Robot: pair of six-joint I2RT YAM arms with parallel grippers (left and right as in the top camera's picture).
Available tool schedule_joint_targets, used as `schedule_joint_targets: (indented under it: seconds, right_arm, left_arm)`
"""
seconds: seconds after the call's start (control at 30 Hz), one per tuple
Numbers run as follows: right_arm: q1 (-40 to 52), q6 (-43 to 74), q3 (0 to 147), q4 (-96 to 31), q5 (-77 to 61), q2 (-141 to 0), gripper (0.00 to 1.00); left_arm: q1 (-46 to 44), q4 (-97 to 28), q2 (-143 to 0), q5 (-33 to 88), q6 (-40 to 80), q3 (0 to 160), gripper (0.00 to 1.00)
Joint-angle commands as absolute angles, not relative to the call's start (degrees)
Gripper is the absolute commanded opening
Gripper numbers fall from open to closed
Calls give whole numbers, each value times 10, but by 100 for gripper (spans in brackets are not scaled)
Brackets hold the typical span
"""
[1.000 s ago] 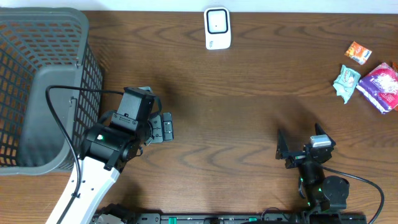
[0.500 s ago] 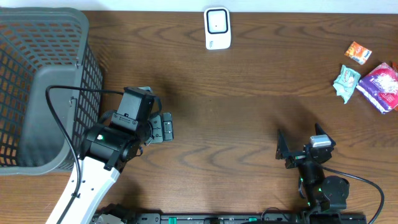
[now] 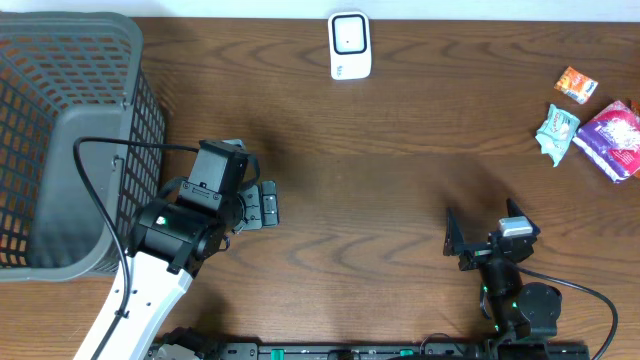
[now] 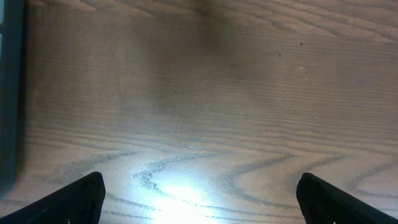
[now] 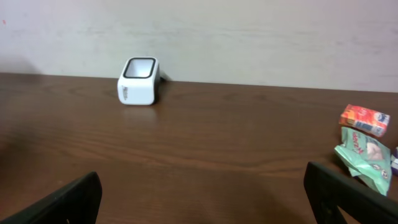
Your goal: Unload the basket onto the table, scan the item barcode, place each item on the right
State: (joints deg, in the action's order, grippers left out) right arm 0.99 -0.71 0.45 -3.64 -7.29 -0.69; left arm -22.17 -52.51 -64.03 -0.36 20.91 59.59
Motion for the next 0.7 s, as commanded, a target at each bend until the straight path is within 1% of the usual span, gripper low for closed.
schedule_joint_targets:
  seconds: [0.0,0.23,0.67]
  right_arm:
    - [17,-18,3,-42,-45,-3,99]
    - [23,-23,4,-46,-6,-3,99]
    - [23,-24,4,-43,-22,-3,99]
  left_arm:
    - [-219,-527,-641,-6,202,597,98]
    - [-219,-527,-641,-6,202,597,98]
    - [-219,-527,-641,-6,202,597,98]
